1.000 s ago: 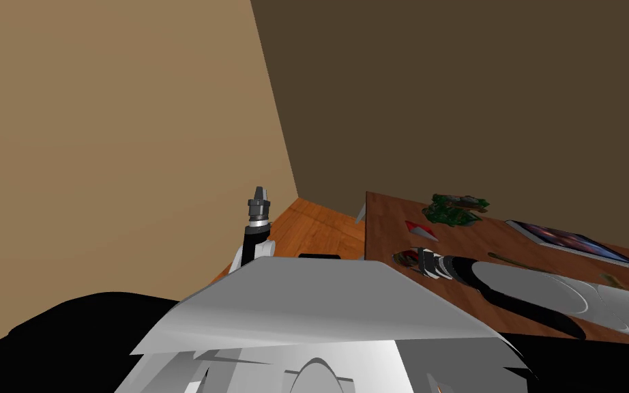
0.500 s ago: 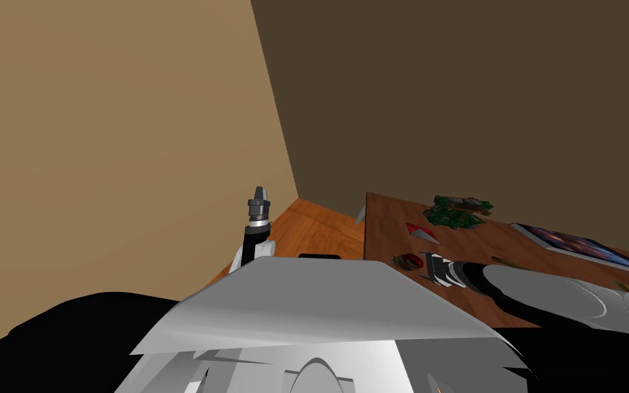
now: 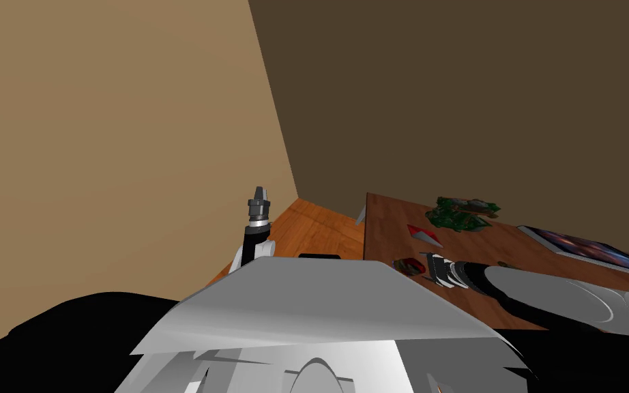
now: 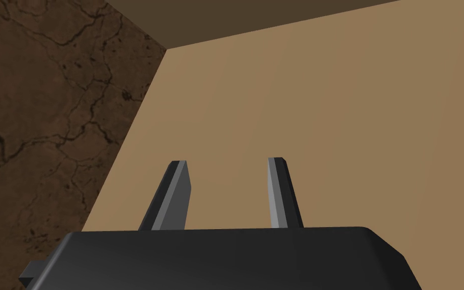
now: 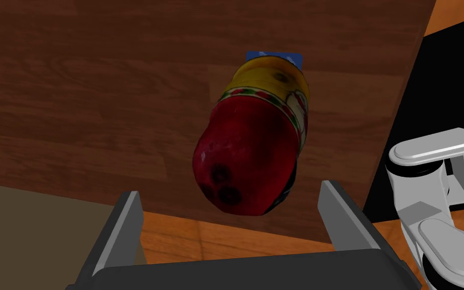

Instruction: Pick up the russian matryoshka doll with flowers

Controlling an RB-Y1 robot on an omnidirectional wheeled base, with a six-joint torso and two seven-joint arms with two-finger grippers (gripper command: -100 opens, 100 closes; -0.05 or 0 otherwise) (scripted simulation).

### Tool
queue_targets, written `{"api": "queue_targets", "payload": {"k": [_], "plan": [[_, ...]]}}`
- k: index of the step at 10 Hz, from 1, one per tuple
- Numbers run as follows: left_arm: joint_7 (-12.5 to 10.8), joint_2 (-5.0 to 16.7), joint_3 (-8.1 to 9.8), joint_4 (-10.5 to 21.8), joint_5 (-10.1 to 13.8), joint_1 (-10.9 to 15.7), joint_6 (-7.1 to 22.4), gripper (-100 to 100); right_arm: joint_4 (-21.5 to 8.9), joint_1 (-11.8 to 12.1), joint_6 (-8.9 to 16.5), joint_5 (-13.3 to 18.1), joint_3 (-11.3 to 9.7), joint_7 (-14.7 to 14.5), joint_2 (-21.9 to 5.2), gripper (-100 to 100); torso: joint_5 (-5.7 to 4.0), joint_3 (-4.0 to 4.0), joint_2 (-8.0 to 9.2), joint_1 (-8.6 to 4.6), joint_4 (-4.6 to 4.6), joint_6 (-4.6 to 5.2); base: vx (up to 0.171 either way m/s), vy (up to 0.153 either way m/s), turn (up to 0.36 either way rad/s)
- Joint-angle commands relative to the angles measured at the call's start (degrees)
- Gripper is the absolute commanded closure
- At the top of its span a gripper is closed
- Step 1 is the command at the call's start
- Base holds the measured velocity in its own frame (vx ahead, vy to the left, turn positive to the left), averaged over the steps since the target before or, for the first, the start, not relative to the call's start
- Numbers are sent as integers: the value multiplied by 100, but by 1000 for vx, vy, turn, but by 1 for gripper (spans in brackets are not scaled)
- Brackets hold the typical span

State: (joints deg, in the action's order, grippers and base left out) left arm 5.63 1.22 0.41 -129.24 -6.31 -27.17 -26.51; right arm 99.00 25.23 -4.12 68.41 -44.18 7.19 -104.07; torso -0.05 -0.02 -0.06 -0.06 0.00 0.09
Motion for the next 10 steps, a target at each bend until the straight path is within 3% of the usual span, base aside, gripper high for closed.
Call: {"api": "queue_targets", "payload": {"k": [1,3,6,7,10], "plan": [[0,0,0,0,0,0,0,0,-167,21,8,-2,-11,-93,200,-100,0,0,0,0,0,0,11,3,71],[0,0,0,0,0,0,0,0,-376,46,19,-4,-25,-209,450,-100,-1,-3,-5,1,-1,-2,21,6,94],[0,0,0,0,0,0,0,0,-383,-24,36,54,-108,-136,459,-100,0,0,0,1,0,0,6,1,7],[0,0,0,0,0,0,0,0,-386,-21,37,52,-107,-149,463,100,1,1,1,1,0,0,-2,2,-12],[0,0,0,0,0,0,0,0,-385,-21,39,51,-108,-146,465,100,2,0,0,1,0,-1,0,0,0]]}}
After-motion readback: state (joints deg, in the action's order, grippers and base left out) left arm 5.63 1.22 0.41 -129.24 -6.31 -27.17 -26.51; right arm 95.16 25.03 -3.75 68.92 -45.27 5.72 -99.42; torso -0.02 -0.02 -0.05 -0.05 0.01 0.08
